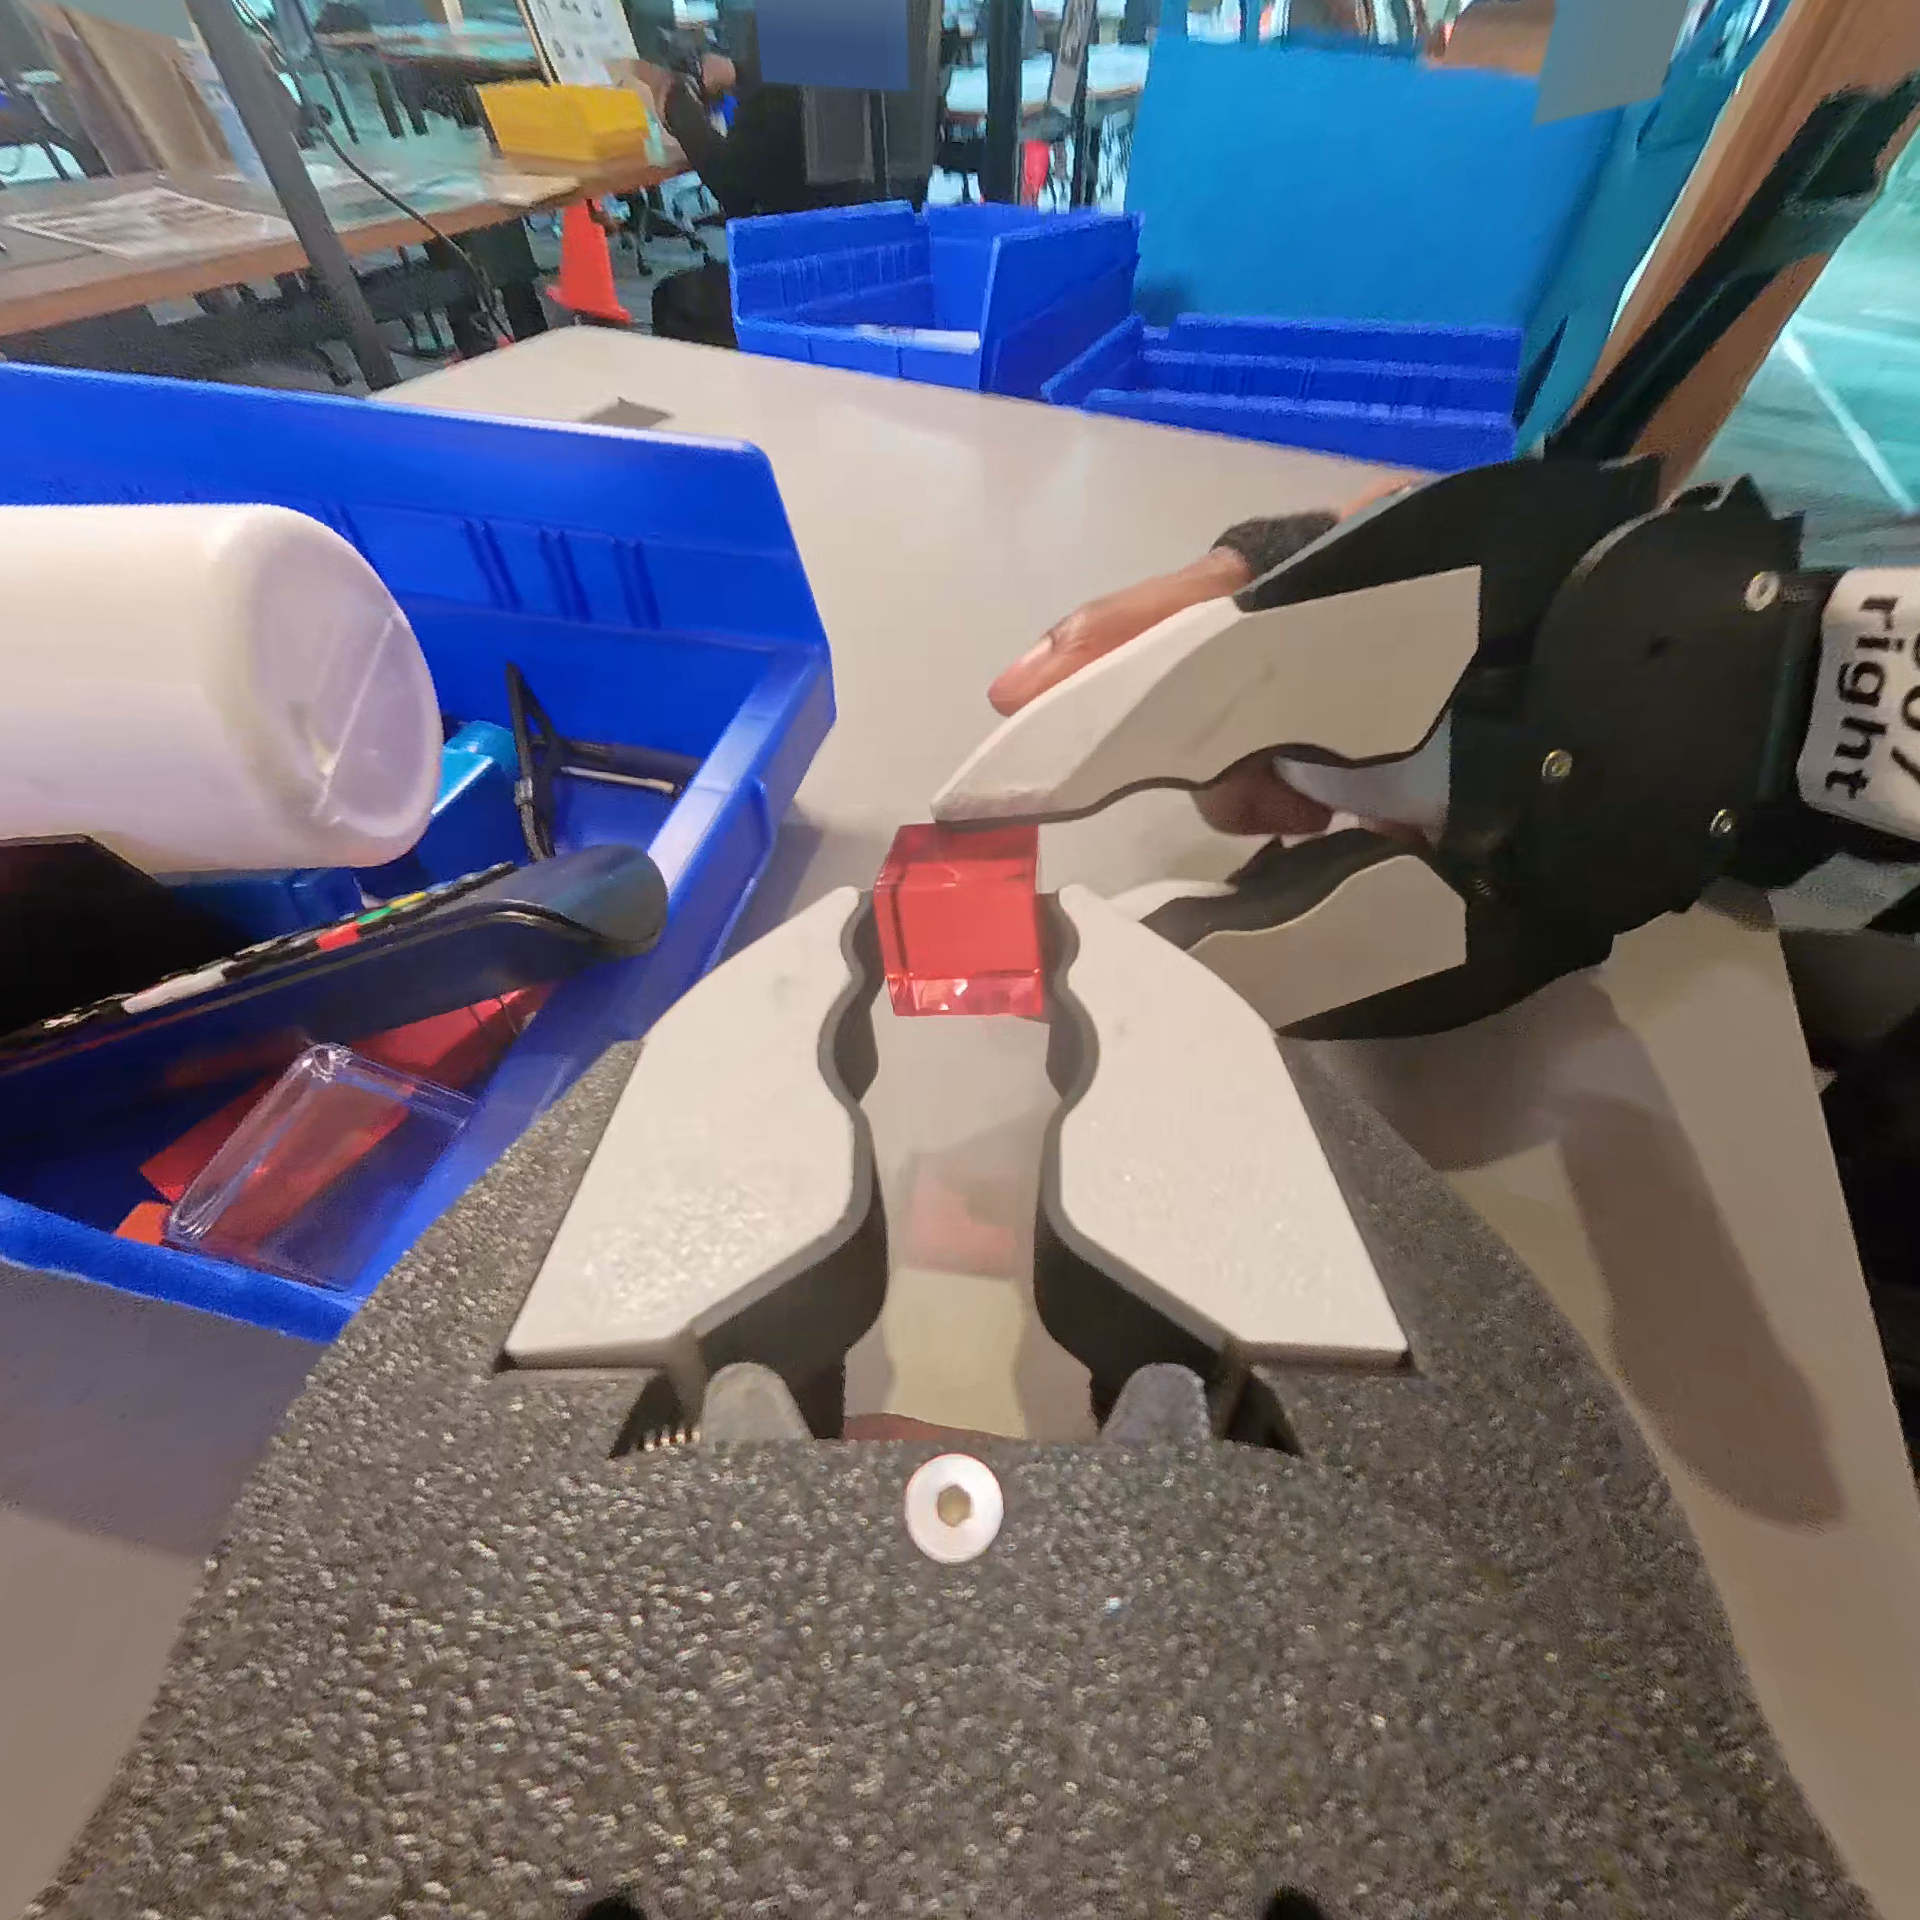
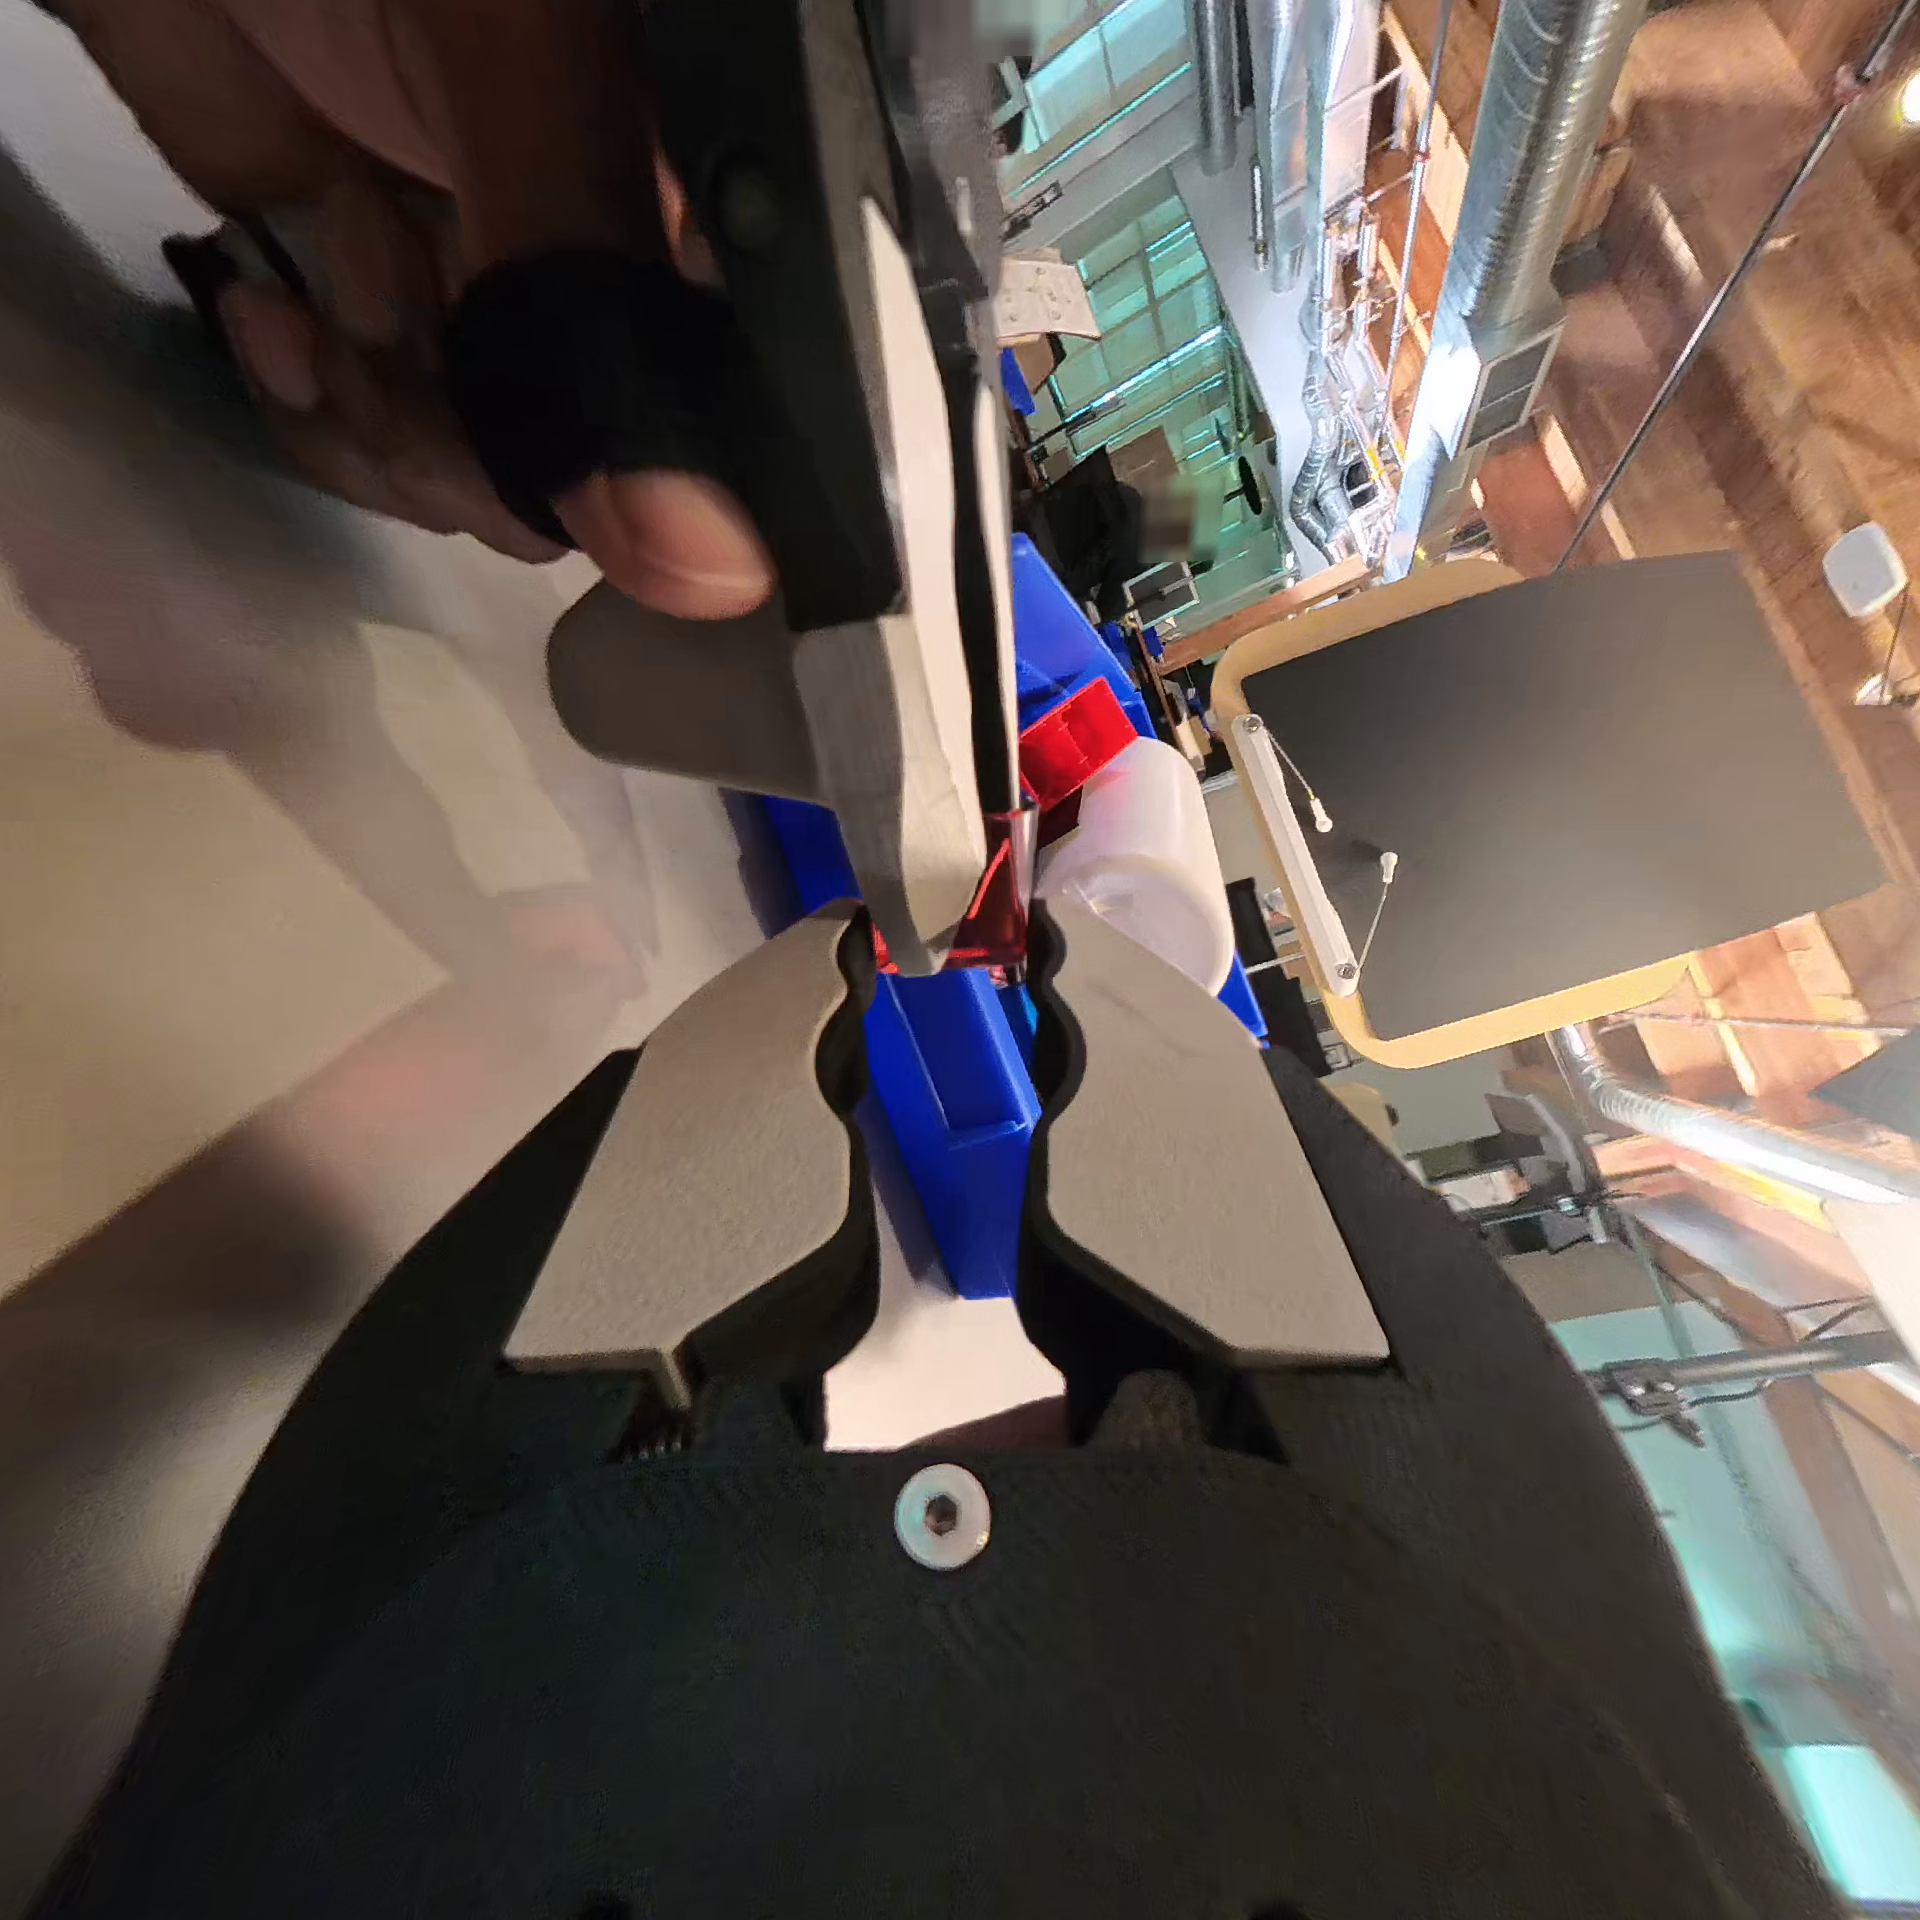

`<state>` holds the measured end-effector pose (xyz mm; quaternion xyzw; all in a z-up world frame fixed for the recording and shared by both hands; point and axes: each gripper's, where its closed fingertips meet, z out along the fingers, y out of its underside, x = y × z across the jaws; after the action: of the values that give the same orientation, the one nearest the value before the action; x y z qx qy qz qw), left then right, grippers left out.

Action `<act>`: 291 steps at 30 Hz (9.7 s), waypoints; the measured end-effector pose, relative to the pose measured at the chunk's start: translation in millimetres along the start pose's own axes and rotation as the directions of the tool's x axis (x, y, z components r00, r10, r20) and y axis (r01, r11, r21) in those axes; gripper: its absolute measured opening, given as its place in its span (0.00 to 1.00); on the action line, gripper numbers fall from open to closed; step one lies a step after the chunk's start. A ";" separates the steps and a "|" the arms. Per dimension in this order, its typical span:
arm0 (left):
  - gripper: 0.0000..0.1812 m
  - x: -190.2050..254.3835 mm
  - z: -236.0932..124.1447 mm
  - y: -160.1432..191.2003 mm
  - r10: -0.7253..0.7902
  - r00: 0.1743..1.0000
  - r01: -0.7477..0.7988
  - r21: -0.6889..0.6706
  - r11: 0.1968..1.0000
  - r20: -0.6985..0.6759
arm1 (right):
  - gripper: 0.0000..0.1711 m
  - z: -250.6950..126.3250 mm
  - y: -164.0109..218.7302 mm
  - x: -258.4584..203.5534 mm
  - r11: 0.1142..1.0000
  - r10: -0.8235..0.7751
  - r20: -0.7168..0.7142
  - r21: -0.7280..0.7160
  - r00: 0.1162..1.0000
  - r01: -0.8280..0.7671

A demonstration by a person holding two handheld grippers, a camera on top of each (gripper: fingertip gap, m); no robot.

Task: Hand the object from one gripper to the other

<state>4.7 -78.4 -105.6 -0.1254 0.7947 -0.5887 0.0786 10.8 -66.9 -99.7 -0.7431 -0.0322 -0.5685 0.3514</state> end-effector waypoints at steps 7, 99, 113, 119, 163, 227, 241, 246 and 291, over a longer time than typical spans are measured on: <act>0.16 -2.4 -15.7 -42.9 -0.280 0.950 0.310 0.330 0.892 -0.136 | 0.22 -0.9 -7.6 22.1 0.906 0.416 0.011 0.081 0.909 -0.415; 0.37 1.5 -6.5 -15.5 0.758 0.581 -0.780 -0.064 0.623 0.296 | 0.17 -2.4 4.8 9.6 0.467 0.832 0.400 -0.135 0.383 -0.874; 0.29 30.9 -7.7 -8.8 0.856 0.473 -0.879 0.041 0.475 0.208 | 0.16 -26.8 -34.2 -21.0 0.346 0.747 0.663 -0.327 0.047 -0.879; 0.21 33.0 -7.3 -5.4 0.880 0.431 -0.900 0.022 0.436 0.197 | 0.16 -31.3 -36.8 -27.0 0.400 0.721 0.689 -0.330 0.071 -0.855; 0.29 -22.6 -3.3 -8.8 0.700 0.585 -0.693 -0.196 0.694 0.410 | 0.26 10.7 -5.2 19.1 0.744 0.668 0.088 -0.053 0.739 -0.666; 0.21 32.6 -4.8 -5.1 -0.224 0.945 0.214 -0.064 0.975 -0.239 | 0.26 -3.7 -29.1 6.4 0.974 -0.188 -0.150 0.096 0.971 0.203; 0.20 -25.5 -19.7 -20.1 0.352 0.897 -0.358 -0.031 0.933 0.267 | 0.25 -0.4 -12.4 0.4 0.920 0.370 0.185 0.068 0.911 -0.387; 0.20 -23.4 -15.9 -17.0 0.599 0.723 -0.593 -0.136 0.793 0.344 | 0.27 -2.9 -17.4 -2.8 0.670 0.692 0.410 -0.056 0.595 -0.740; 0.16 11.6 -2.6 5.2 -0.234 0.956 0.227 -0.056 0.972 -0.178 | 0.16 -1.2 -9.7 -8.3 0.998 0.014 0.060 0.058 0.998 -0.017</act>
<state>-7.6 -78.0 -109.6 -0.1638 0.7887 -0.5888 -0.0663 2.5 -57.4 -102.0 -0.7495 -0.0538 -0.5421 0.3763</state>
